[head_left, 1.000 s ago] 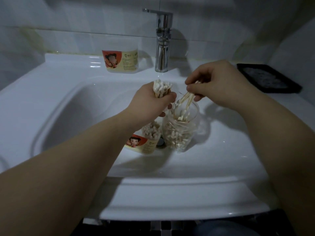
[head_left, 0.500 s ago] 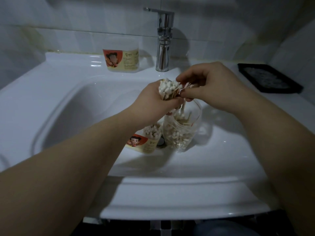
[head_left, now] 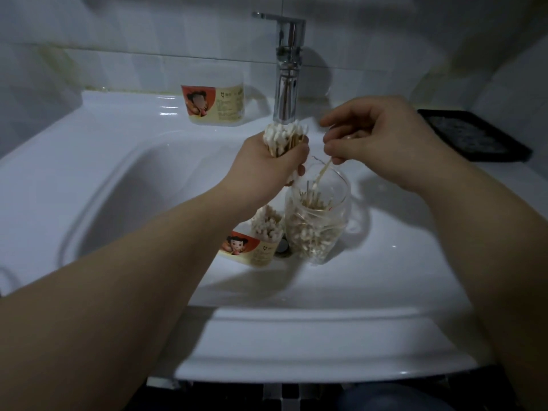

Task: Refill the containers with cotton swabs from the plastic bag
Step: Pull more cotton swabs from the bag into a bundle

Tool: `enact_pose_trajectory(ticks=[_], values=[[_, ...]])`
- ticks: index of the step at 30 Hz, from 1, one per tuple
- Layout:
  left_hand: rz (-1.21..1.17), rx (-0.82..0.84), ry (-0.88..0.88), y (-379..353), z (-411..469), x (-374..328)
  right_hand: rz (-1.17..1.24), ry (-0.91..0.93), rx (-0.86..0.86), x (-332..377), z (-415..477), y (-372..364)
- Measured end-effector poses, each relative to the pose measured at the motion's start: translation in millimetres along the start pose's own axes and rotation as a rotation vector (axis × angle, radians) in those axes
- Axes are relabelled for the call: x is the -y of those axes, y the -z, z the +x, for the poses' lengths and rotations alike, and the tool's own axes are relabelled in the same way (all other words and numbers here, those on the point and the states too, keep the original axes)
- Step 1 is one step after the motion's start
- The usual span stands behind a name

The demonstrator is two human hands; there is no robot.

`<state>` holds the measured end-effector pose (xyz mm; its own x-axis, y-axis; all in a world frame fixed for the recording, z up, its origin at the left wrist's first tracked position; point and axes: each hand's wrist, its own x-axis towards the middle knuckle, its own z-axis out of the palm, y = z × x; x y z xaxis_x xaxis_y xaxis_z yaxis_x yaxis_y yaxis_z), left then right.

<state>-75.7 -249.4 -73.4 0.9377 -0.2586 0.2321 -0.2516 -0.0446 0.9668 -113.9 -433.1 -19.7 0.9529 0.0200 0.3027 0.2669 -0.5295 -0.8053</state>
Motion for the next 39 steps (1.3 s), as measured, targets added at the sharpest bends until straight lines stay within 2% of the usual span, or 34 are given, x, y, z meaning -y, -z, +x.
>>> enact_pose_trajectory(ticks=[8,13,16,22,27,31,39], values=[[0.086,0.102,-0.061,-0.5,-1.2,3.2,0.144,0.052,-0.069,-0.3,1.6,-6.8],[0.017,0.172,-0.058,0.5,-3.0,2.6,0.287,0.014,-0.045,-4.1,3.3,-11.9],[-0.016,0.157,-0.046,1.3,-2.0,1.1,0.307,0.006,-0.046,-3.9,3.8,-12.4],[-0.019,0.133,-0.03,0.8,-2.0,2.8,0.021,0.042,0.06,-5.4,2.2,-16.2],[-0.113,0.081,0.041,-0.2,-2.1,-1.9,-0.18,-0.022,0.055,-4.7,1.1,-11.9],[-0.136,-0.005,0.056,0.0,-0.1,-2.5,-0.453,-0.093,0.289,-2.4,-5.1,-13.8],[-0.182,-0.004,0.036,-0.6,-1.2,-3.3,-0.701,-0.079,0.478,-5.3,-6.1,-33.2]])
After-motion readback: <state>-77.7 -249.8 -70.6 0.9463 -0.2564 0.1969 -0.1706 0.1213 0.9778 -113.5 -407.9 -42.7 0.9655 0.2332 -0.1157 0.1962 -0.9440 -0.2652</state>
